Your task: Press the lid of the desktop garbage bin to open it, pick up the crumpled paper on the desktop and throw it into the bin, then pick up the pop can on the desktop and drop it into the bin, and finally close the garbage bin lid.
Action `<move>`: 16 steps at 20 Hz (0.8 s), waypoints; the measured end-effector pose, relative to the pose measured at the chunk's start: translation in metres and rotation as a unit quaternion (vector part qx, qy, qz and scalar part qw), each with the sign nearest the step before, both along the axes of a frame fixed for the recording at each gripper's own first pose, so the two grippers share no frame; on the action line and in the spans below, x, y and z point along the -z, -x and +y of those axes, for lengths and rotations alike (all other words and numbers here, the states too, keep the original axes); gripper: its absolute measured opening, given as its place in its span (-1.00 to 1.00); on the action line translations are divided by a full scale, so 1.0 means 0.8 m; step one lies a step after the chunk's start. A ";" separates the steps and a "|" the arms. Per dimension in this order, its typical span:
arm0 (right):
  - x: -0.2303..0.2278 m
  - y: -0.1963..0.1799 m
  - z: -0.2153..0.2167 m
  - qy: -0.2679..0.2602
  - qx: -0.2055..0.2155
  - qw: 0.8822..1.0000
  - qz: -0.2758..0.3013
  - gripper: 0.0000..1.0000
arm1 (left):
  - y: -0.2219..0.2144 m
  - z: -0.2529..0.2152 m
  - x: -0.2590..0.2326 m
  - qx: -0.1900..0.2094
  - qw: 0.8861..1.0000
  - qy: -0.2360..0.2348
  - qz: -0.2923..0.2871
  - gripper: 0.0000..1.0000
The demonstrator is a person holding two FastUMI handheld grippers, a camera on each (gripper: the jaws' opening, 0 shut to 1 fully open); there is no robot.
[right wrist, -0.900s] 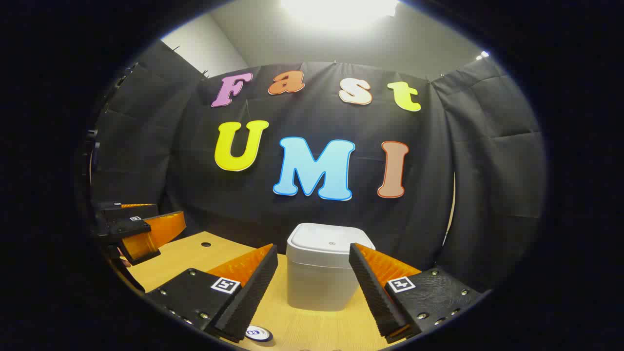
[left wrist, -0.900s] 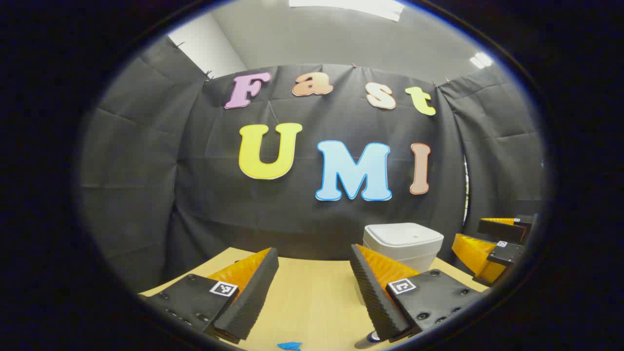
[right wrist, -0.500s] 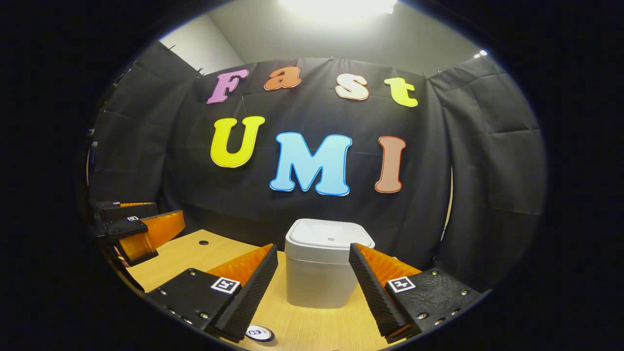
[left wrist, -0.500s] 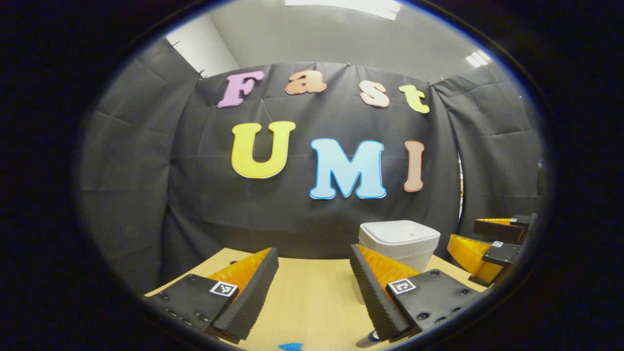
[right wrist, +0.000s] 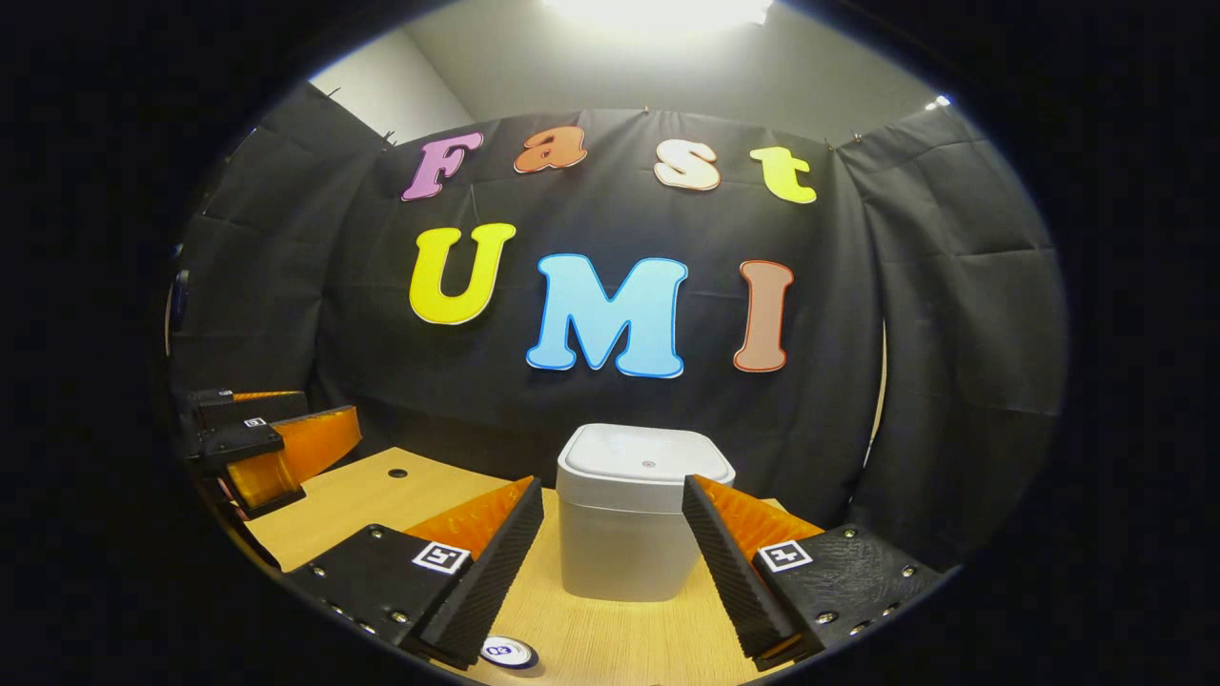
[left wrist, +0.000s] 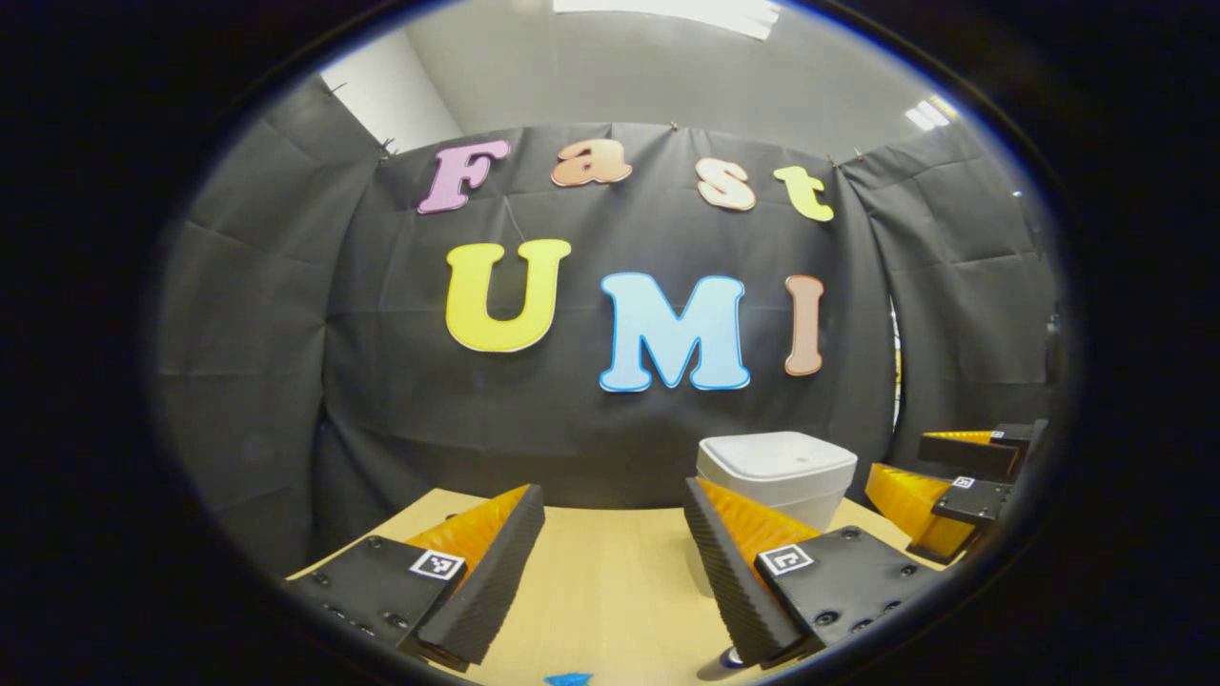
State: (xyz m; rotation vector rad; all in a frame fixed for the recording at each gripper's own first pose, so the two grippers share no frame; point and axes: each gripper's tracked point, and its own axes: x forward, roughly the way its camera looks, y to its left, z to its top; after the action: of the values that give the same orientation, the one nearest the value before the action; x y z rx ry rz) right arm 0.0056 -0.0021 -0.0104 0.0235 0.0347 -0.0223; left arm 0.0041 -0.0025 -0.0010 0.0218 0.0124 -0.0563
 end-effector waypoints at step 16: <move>0.024 0.001 -0.019 -0.028 0.023 0.999 0.018 -0.73 | 0.004 -0.002 0.005 -0.001 1.000 0.003 0.011 0.94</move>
State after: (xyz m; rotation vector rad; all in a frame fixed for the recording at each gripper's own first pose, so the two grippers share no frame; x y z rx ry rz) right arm 0.0045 -0.0169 -0.0293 0.0794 0.0699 -0.0673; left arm 0.0012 -0.0041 -0.0053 0.0150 0.0347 -0.0551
